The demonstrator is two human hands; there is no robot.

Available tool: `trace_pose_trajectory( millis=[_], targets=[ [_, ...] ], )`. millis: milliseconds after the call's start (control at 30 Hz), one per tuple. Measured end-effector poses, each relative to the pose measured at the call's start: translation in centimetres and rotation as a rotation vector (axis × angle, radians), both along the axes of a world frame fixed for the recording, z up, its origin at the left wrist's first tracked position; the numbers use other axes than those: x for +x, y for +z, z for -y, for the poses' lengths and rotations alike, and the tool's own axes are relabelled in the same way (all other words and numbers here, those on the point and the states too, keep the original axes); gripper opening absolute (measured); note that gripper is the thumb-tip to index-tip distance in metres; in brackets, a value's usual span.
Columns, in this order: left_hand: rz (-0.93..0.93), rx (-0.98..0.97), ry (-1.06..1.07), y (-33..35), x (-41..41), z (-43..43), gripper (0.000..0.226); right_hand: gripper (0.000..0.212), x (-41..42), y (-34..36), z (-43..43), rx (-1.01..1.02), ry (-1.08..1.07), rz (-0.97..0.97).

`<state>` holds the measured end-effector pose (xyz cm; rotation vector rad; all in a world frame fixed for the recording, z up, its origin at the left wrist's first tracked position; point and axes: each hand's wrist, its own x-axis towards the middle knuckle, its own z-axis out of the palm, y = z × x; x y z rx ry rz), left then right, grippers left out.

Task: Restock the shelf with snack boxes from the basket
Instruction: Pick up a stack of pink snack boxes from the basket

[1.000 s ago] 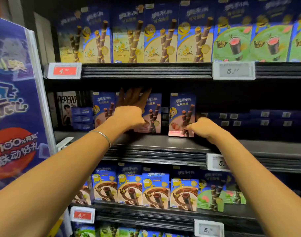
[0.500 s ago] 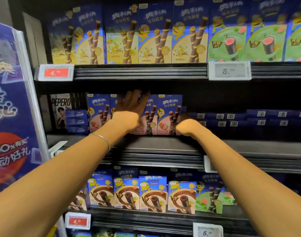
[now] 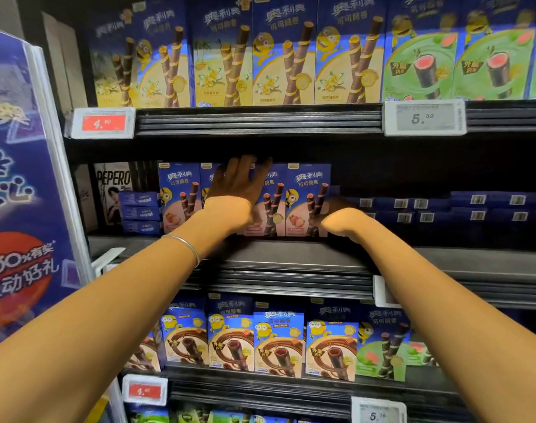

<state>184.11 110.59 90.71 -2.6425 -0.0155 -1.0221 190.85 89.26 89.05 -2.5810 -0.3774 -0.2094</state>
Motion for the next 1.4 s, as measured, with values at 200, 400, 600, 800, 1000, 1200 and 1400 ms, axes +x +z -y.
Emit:
trace_pose_trajectory(
  millis=[200,400,600,800,1000,1200,1400],
  targets=[
    [-0.016,-0.027,-0.022,0.1,-0.1,0.0,0.129,0.046,-0.1,0.4,0.6,0.127,-0.016,-0.039],
    [-0.021,-0.196,-0.131,0.0,-1.5,0.3,0.125,0.043,-0.9,0.5,1.9,0.259,0.028,-0.092],
    [0.08,-0.773,-0.257,-1.5,-5.2,2.2,0.083,0.07,-4.7,0.9,5.1,0.445,0.108,-0.067],
    [0.246,-1.307,-0.586,-4.6,-10.6,5.1,0.081,0.059,-9.7,0.0,7.7,0.675,0.284,-0.003],
    [0.32,-1.661,-0.713,-8.7,-17.5,9.6,0.061,0.042,-17.9,-3.7,12.0,0.975,0.387,0.063],
    [0.229,-1.92,-0.727,-20.1,-25.0,13.6,0.042,0.035,-27.3,-14.0,19.3,1.032,0.235,-0.074],
    [-0.31,-2.164,-0.379,-36.8,-31.2,22.3,0.016,0.021,-35.1,-28.2,28.2,0.889,-0.158,-0.379]
  ],
)
